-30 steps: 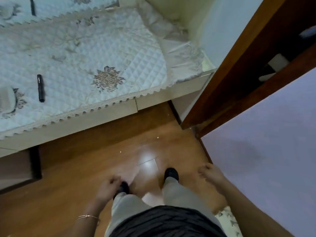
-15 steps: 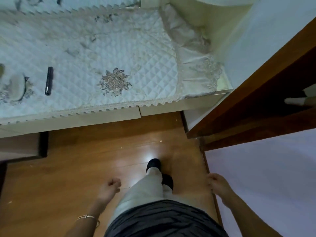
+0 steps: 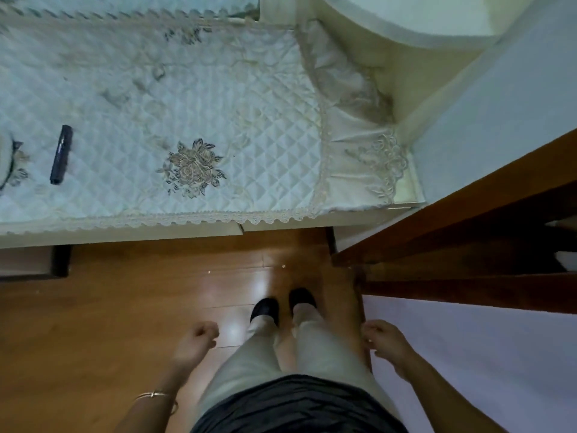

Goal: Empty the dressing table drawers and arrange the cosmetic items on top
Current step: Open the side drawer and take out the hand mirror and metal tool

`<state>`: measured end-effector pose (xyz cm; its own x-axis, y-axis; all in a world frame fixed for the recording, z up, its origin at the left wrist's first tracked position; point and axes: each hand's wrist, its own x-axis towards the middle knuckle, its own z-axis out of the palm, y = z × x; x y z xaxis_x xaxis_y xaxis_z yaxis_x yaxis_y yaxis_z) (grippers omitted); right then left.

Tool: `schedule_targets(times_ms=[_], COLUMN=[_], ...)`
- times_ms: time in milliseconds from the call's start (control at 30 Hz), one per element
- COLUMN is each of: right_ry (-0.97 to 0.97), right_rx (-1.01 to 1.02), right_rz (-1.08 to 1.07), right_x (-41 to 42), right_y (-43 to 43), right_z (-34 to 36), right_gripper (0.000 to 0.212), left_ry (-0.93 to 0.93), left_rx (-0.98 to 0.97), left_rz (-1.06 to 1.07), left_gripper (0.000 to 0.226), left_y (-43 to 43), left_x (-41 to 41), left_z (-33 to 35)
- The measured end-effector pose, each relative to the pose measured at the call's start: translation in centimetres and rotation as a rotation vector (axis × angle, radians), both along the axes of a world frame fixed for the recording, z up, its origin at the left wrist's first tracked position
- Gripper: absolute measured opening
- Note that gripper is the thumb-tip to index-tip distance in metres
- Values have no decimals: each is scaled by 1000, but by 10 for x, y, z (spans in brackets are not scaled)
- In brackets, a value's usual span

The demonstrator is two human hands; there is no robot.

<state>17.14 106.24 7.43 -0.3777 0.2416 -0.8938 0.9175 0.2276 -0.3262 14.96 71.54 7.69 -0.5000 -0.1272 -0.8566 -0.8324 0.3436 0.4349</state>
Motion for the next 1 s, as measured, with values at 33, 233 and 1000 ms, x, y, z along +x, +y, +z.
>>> schedule_targets(times_ms=[33,233,1000], right_ry=[3,45,170], right_rx=[-1,9,-502], right_rz=[24,111,-774], right_x=[-9,-68,-171], right_y=[5,28,14], right_z=[-3,-16,-91], right_gripper=[16,17,14], left_ry=[-1,18,42], left_rx=[-6,32,467], left_rz=[14,136,916], left_gripper=[24,16,27], left_y=[8,72,120], left_x=[-2,-28,-156], left_z=[-1,-9,-101])
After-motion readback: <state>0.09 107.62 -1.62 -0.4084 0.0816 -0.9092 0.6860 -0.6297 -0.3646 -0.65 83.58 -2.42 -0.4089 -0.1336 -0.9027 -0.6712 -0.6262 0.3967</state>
